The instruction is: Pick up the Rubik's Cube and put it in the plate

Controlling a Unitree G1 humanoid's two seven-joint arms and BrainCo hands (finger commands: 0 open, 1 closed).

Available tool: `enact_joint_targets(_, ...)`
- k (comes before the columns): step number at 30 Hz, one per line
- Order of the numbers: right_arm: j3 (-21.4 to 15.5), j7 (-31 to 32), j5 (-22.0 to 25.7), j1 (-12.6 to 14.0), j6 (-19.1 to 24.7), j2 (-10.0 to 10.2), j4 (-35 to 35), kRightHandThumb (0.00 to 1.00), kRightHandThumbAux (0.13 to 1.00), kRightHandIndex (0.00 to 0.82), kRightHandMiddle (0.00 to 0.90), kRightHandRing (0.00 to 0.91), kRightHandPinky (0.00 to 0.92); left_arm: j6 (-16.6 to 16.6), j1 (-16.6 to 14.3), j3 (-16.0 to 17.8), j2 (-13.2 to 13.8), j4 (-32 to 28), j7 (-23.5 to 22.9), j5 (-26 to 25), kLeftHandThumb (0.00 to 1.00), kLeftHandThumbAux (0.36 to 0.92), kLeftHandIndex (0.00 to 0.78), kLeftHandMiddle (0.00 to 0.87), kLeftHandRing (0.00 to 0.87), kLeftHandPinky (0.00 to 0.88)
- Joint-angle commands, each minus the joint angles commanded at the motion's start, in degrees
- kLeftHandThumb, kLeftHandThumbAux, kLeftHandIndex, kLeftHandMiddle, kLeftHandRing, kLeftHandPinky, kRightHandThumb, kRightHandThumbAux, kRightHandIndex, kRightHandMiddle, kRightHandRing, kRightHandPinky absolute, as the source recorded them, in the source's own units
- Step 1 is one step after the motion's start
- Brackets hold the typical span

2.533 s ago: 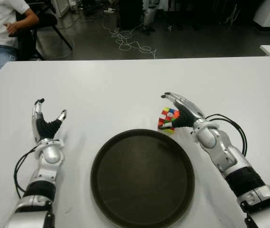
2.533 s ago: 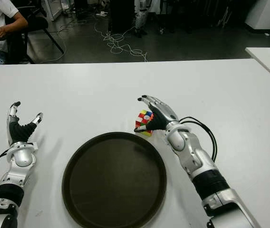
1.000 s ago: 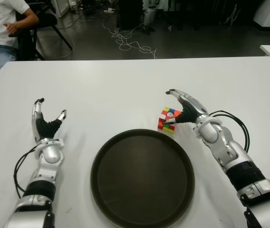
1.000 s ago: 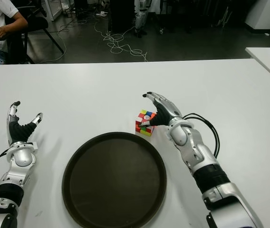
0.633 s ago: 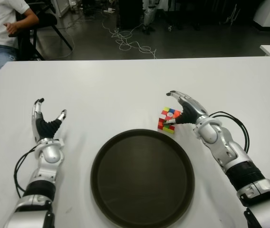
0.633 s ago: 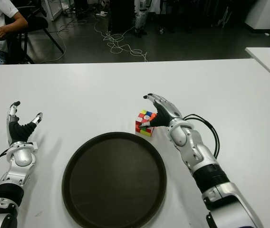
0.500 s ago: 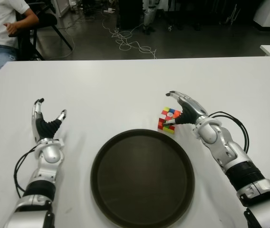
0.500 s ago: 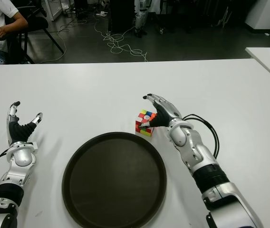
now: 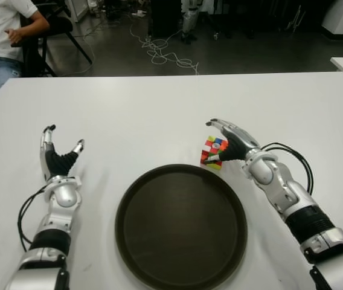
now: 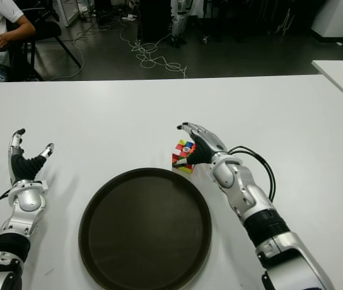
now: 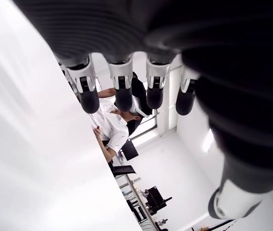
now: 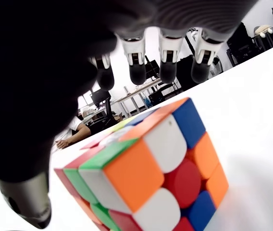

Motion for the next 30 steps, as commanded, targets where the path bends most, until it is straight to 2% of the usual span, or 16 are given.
enact_joint_targets(16, 1.8, 0.3, -1.0, -0.7, -0.4, 0.1, 0.8, 0.0, 0.726, 0.0, 0.0, 0.0, 0.04, -0.1, -0.1, 0.2, -0.1, 0.4, -0.3, -0.5, 0.0, 0.712, 0.044, 0.046, 0.04, 0.041)
enact_joint_targets(30, 2.2, 0.1, -1.0, -1.5, -1.6, 0.5, 1.9, 0.0, 0.71, 0.0, 0.0, 0.0, 0.015, -0.8, -0.2, -0.2, 0.2, 0.8, 0.3, 0.1, 0.0, 0.73, 0.052, 0.07, 0.055, 0.039)
